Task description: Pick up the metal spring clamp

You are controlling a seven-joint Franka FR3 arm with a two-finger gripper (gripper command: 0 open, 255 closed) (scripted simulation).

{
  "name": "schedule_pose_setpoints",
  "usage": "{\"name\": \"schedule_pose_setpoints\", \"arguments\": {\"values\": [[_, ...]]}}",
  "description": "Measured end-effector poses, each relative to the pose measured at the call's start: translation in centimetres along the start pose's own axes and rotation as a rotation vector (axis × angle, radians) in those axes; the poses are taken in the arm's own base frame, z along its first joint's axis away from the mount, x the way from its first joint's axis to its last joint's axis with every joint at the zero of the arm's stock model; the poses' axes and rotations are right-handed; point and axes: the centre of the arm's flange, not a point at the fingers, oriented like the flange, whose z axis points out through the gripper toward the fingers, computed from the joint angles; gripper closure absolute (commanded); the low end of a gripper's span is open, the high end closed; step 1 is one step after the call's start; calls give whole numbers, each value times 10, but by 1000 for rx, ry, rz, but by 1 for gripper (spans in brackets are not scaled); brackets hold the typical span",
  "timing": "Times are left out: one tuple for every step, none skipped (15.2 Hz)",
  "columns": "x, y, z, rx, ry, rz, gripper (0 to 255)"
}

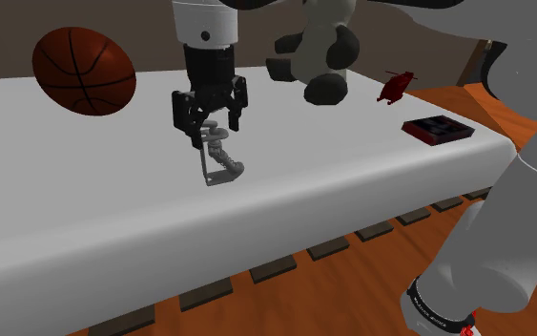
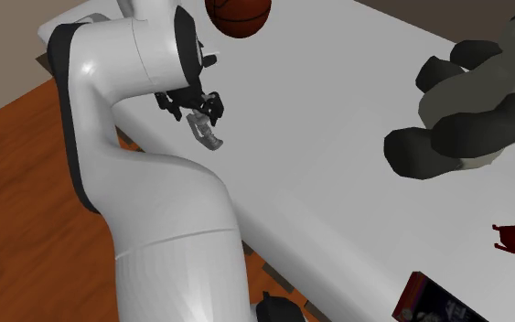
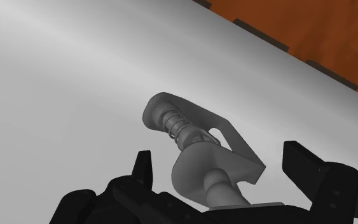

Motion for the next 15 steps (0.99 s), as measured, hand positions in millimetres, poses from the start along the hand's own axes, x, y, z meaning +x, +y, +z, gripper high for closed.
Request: {"name": "schedule_pose_setpoints", "arguments": {"values": [[0,0,1,0,0,0,255],[0,0,1,0,1,0,255],[0,0,1,0,1,0,255],[0,0,1,0,1,0,255],[0,0,1,1,1,0,255],[0,0,1,1,2,0,255],[0,0,1,1,2,0,255],[0,0,1,1,2,0,255],[0,0,1,1,2,0,255],[0,0,1,1,2,0,255],[0,0,-2,0,1,0,255],[1,-1,-5,0,1,0,255],[1,0,-9,0,1,0,255],[1,0,-14,0,1,0,255],[1,0,-20,0,1,0,255]]}}
